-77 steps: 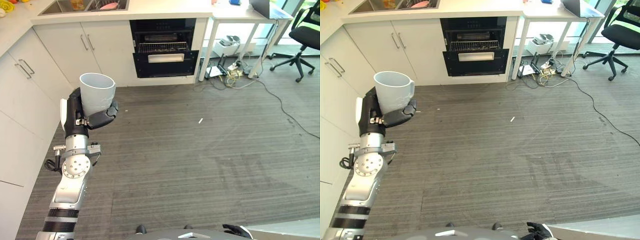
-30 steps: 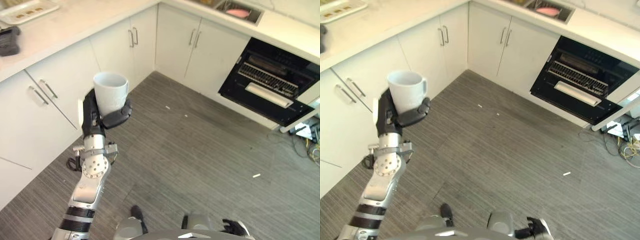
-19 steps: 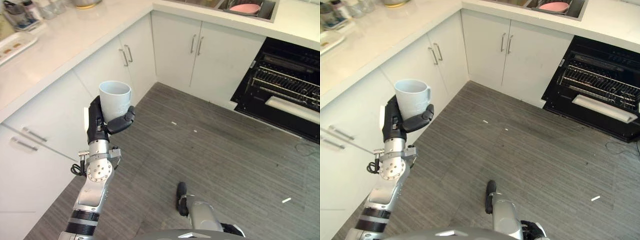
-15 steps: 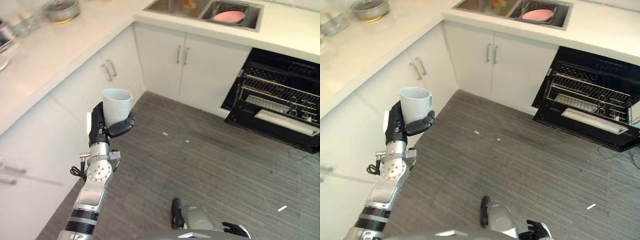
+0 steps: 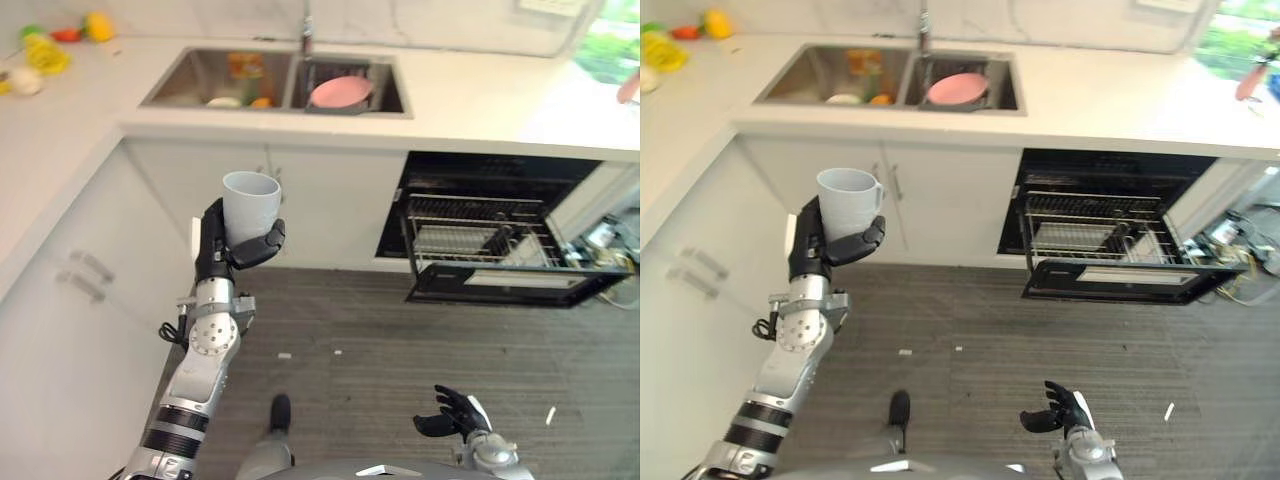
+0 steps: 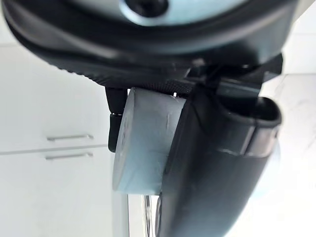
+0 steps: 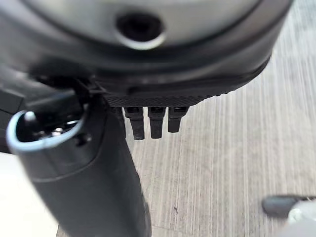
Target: Place the dishes in the dishwasher.
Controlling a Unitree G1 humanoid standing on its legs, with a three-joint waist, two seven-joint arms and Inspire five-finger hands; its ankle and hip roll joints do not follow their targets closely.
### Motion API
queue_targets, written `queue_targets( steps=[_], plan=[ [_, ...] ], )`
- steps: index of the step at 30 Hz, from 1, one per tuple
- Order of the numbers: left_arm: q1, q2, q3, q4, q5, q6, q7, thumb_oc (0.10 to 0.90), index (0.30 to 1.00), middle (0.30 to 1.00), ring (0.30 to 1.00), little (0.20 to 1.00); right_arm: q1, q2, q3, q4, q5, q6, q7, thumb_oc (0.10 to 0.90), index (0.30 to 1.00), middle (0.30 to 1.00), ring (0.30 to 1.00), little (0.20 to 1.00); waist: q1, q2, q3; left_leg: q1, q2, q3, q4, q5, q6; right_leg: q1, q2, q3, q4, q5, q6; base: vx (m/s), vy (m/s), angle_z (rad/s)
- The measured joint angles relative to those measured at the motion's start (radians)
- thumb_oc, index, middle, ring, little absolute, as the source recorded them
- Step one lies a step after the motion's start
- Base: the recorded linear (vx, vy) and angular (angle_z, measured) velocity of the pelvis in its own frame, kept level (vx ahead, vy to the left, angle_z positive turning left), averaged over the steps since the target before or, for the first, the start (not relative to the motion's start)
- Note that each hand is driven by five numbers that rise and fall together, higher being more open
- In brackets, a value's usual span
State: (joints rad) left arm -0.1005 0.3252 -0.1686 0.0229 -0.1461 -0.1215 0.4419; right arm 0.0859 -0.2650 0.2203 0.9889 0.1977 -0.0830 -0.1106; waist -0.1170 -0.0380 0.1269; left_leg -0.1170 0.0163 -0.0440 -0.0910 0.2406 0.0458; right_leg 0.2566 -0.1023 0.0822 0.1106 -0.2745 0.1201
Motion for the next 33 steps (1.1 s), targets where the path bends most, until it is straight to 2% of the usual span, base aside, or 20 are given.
queue_targets(
  steps=[2, 6, 7, 9, 10, 11, 12, 13, 16, 18, 20, 22, 25, 26, 27, 28, 29, 31, 32, 33],
  plan=[
    [-0.014, 0.052, -0.012, -0.017, 0.003, 0.001, -0.025, 0.4, 0.3, 0.3, 0.3, 0.3, 0.032, 0.029, -0.007, -0.048, 0.0, 0.036, -0.001, 0.8, 0.9, 0.9, 0.9, 0.9, -0.044, 0.005, 0.001, 0.038, -0.009, 0.098, 0.0, -0.06, 0.037, -0.137, -0.061, 0.025, -0.026, 0.038, 0.069, 0.05, 0.373, -1.13],
    [0.004, 0.095, 0.04, -0.019, 0.03, 0.003, -0.023, 0.4, 0.3, 0.3, 0.3, 0.3, 0.119, 0.046, -0.018, -0.221, 0.006, -0.011, 0.001, 0.8, 0.9, 0.9, 0.9, 0.9, -0.054, -0.01, 0.019, 0.131, -0.014, 0.258, -0.004, -0.145, 0.038, -0.413, -0.067, 0.016, 0.248, 0.112, 0.14, 0.01, 0.197, -1.2],
    [0.003, 0.097, 0.027, -0.02, 0.033, 0.004, -0.027, 0.4, 0.3, 0.3, 0.3, 0.3, 0.09, 0.049, -0.02, -0.185, 0.014, -0.01, 0.0, 0.8, 0.9, 0.9, 0.9, 0.9, -0.055, -0.011, 0.02, 0.15, -0.015, 0.284, -0.004, -0.16, 0.023, -0.44, -0.061, -0.016, 0.274, 0.119, 0.134, -0.01, 0.168, -0.96],
    [0.022, 0.093, 0.006, -0.037, 0.037, -0.011, -0.036, 0.4, 0.3, 0.3, 0.3, 0.3, -0.027, 0.031, 0.009, -0.09, -0.005, 0.012, -0.024, 0.8, 0.9, 0.9, 0.9, 0.9, 0.011, -0.007, 0.026, 0.186, 0.002, 0.399, 0.0, -0.191, 0.021, -0.492, -0.154, -0.429, 0.27, 0.223, 0.071, 0.03, 0.023, -1.34],
    [0.021, 0.091, 0.001, -0.036, 0.037, -0.009, -0.041, 0.4, 0.3, 0.3, 0.3, 0.3, -0.052, 0.027, 0.009, -0.079, -0.015, 0.015, -0.022, 0.8, 0.9, 0.9, 0.9, 0.9, 0.02, -0.007, 0.026, 0.184, 0.008, 0.401, 0.006, -0.2, 0.01, -0.491, -0.157, -0.457, 0.241, 0.224, 0.068, 0.12, -0.055, -0.62],
    [0.022, 0.079, -0.014, -0.036, 0.035, -0.008, -0.059, 0.4, 0.3, 0.3, 0.3, 0.3, -0.053, 0.018, 0.005, -0.107, -0.022, 0.015, -0.03, 0.8, 0.9, 0.9, 0.9, 0.9, -0.01, 0.009, 0.035, 0.187, 0.031, 0.374, 0.004, -0.195, -0.007, -0.441, -0.136, -0.518, 0.13, 0.245, 0.01, 0.1, -0.074, 0.22],
    [0.022, 0.079, -0.014, -0.036, 0.035, -0.008, -0.059, 0.4, 0.3, 0.3, 0.3, 0.3, -0.053, 0.018, 0.005, -0.107, -0.022, 0.015, -0.03, 0.8, 0.9, 0.9, 0.9, 0.9, -0.01, 0.009, 0.035, 0.187, 0.031, 0.374, 0.004, -0.195, -0.007, -0.441, -0.136, -0.518, 0.13, 0.245, 0.01, 0.1, -0.062, 0.28],
    [0.048, 0.074, -0.004, -0.036, 0.033, -0.005, -0.058, 0.4, 0.3, 0.3, 0.3, 0.3, -0.051, 0.011, 0.005, -0.132, -0.028, 0.018, -0.03, 0.8, 0.9, 0.9, 0.9, 0.9, -0.004, 0.037, 0.035, 0.195, 0.069, 0.381, 0.005, -0.2, -0.03, -0.397, -0.076, -0.539, 0.042, 0.27, -0.047, 0.09, -0.041, -0.27],
    [0.082, 0.055, 0.0, -0.036, 0.03, 0.003, -0.055, 0.4, 0.3, 0.3, 0.3, 0.3, -0.004, -0.024, -0.024, -0.259, -0.035, 0.032, -0.035, 0.8, 0.9, 0.9, 0.9, 0.9, 0.028, 0.046, 0.035, 0.253, 0.102, 0.396, 0.035, -0.185, -0.054, -0.287, 0.015, -0.469, -0.114, 0.314, -0.125, 0.12, -0.06, -0.62],
    [0.083, 0.037, 0.007, -0.037, 0.03, 0.004, -0.056, 0.4, 0.3, 0.3, 0.3, 0.3, 0.013, -0.063, -0.057, -0.361, -0.032, 0.026, -0.048, 0.8, 0.9, 0.9, 0.9, 0.9, 0.029, 0.044, 0.033, 0.255, 0.107, 0.392, 0.107, -0.192, -0.07, -0.233, 0.023, -0.431, -0.188, 0.337, -0.132, 0.14, -0.085, -0.84],
    [0.097, -0.002, 0.037, -0.049, 0.028, 0.002, -0.055, 0.4, 0.3, 0.3, 0.3, 0.3, 0.007, -0.13, -0.115, -0.562, 0.005, 0.015, -0.068, 0.8, 0.9, 0.9, 0.9, 0.9, 0.013, 0.079, 0.015, 0.278, 0.117, 0.399, 0.121, -0.177, -0.124, -0.229, 0.032, -0.358, -0.198, 0.335, -0.136, 0.09, -0.134, -0.97],
    [0.073, -0.022, 0.034, -0.052, 0.025, -0.006, -0.055, 0.4, 0.3, 0.3, 0.3, 0.3, -0.046, -0.167, -0.135, -0.644, 0.012, -0.032, -0.097, 0.8, 0.9, 0.9, 0.9, 0.9, -0.02, 0.085, 0.011, 0.266, 0.123, 0.408, 0.185, -0.155, -0.158, -0.22, 0.028, -0.344, -0.192, 0.331, -0.141, 0.05, -0.235, -0.4],
    [0.035, -0.07, 0.03, -0.026, 0.01, -0.023, -0.049, 0.4, 0.3, 0.3, 0.3, 0.3, -0.068, -0.194, -0.141, -0.709, 0.014, -0.045, -0.112, 0.8, 0.9, 0.9, 0.9, 0.9, -0.023, 0.072, 0.02, 0.21, 0.145, 0.392, 0.316, -0.109, -0.182, -0.266, 0.009, -0.338, -0.066, 0.291, -0.16, 0.0, -0.074, 0.01],
    [0.002, -0.098, 0.027, 0.002, -0.014, -0.024, -0.015, 0.4, 0.3, 0.3, 0.3, 0.3, -0.08, -0.21, -0.117, -0.754, 0.013, -0.058, -0.111, 0.8, 0.9, 0.9, 0.9, 0.9, -0.015, 0.044, 0.029, 0.124, 0.162, 0.326, 0.48, -0.03, -0.188, -0.305, -0.013, -0.359, 0.025, 0.274, -0.17, 0.0, 0.0, 0.0],
    [0.002, -0.098, 0.027, 0.002, -0.014, -0.024, -0.015, 0.4, 0.3, 0.3, 0.3, 0.3, -0.08, -0.21, -0.117, -0.754, 0.013, -0.058, -0.111, 0.8, 0.9, 0.9, 0.9, 0.9, -0.015, 0.044, 0.029, 0.124, 0.162, 0.326, 0.48, -0.03, -0.188, -0.305, -0.013, -0.359, 0.025, 0.274, -0.17, 0.12, 0.021, 0.0],
    [-0.016, -0.085, 0.025, -0.003, -0.02, -0.041, -0.003, 0.4, 0.3, 0.3, 0.3, 0.3, -0.082, -0.202, -0.104, -0.795, 0.013, -0.075, -0.101, 0.8, 0.9, 0.9, 0.9, 0.9, -0.001, 0.001, 0.027, 0.07, 0.159, 0.299, 0.504, -0.127, -0.263, -0.232, -0.006, -0.35, -0.087, 0.259, -0.168, 0.12, 0.026, -0.02],
    [-0.016, -0.085, 0.025, -0.003, -0.02, -0.041, -0.003, 0.4, 0.3, 0.3, 0.3, 0.3, -0.082, -0.202, -0.104, -0.795, 0.013, -0.075, -0.101, 0.8, 0.9, 0.9, 0.9, 0.9, -0.001, 0.001, 0.027, 0.07, 0.159, 0.299, 0.504, -0.127, -0.263, -0.232, -0.006, -0.35, -0.087, 0.259, -0.168, 0.21, 0.032, -0.05],
    [-0.027, -0.093, 0.022, -0.005, -0.02, -0.044, 0.01, 0.4, 0.3, 0.3, 0.3, 0.3, -0.107, -0.193, -0.104, -0.8, 0.016, -0.075, -0.099, 0.8, 0.9, 0.9, 0.9, 0.9, 0.005, 0.01, 0.031, 0.039, 0.174, 0.317, 0.24, -0.187, -0.269, -0.193, 0.033, -0.345, -0.169, 0.251, -0.169, 0.16, 0.017, -0.06],
    [-0.007, -0.088, 0.023, -0.008, -0.019, -0.044, 0.019, 0.4, 0.3, 0.3, 0.3, 0.3, -0.106, -0.166, -0.112, -0.801, 0.041, -0.075, -0.093, 0.8, 0.9, 0.9, 0.9, 0.9, 0.013, 0.012, 0.035, 0.064, 0.171, 0.316, 0.114, -0.152, -0.224, -0.172, 0.05, -0.34, -0.171, 0.251, -0.168, 0.21, 0.055, -0.28],
    [0.013, -0.072, 0.023, -0.008, -0.019, -0.043, 0.033, 0.4, 0.3, 0.3, 0.3, 0.3, -0.095, -0.137, -0.121, -0.808, 0.066, -0.08, -0.087, 0.8, 0.9, 0.9, 0.9, 0.9, 0.013, 0.014, 0.036, 0.067, 0.168, 0.312, 0.11, -0.107, -0.173, -0.143, 0.06, -0.338, -0.177, 0.244, -0.158, 0.21, 0.069, -0.48]
  ],
)
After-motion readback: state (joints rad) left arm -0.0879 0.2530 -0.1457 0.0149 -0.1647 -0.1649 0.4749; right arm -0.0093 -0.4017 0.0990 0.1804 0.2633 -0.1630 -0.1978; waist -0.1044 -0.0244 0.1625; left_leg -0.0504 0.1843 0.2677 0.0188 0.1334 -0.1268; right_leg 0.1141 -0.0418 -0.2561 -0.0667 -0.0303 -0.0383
